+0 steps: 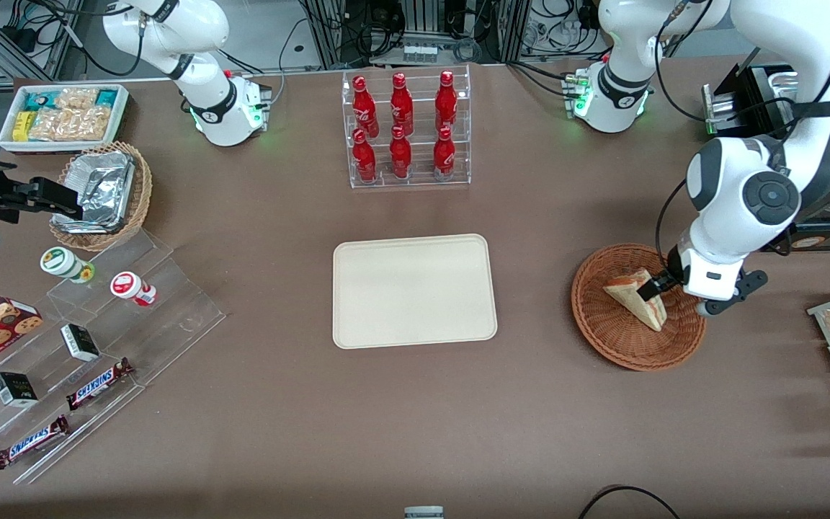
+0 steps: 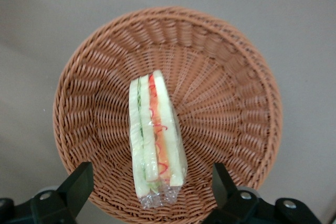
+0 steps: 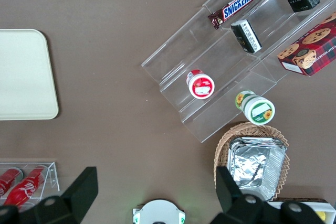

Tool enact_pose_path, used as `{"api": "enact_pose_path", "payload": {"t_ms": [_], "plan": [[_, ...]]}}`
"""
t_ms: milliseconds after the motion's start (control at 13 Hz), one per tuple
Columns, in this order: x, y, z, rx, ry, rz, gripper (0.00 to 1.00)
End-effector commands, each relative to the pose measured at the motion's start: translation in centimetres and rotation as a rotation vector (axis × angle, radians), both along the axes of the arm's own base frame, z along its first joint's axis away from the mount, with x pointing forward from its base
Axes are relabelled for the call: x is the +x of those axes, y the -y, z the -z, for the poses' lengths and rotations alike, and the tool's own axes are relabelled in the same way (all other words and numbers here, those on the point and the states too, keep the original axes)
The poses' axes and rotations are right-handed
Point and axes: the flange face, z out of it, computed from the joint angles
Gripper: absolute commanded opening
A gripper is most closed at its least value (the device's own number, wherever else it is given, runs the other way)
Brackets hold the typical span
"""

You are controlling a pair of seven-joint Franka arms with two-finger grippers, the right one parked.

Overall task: Place sandwich from basket to tray
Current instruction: 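Lower the left gripper around the wrapped sandwich and close it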

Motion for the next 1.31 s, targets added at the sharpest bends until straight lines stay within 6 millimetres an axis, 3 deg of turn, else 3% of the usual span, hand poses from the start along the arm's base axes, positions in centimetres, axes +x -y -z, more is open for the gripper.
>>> {"api": "enact_pose_path", "payload": {"t_ms": [0,846,923,1000,1154,1231], "plan": [[-1.1,0.1,0.5,0.011,0.003,-0.037,1.0],[-1.5,0.5,6.3,-0.017,-0.007,-0.066,1.0],[-1.4,0.5,6.6,-0.019,-0.004,-0.065,0.95],[-1.4,0.6,6.9,-0.02,-0.006,-0.064,0.75],[-1.3,0.7,6.8,-0.02,-0.003,-0.064,0.16],[-1.3,0.8,6.8,-0.02,-0.006,-0.064,0.0]]}}
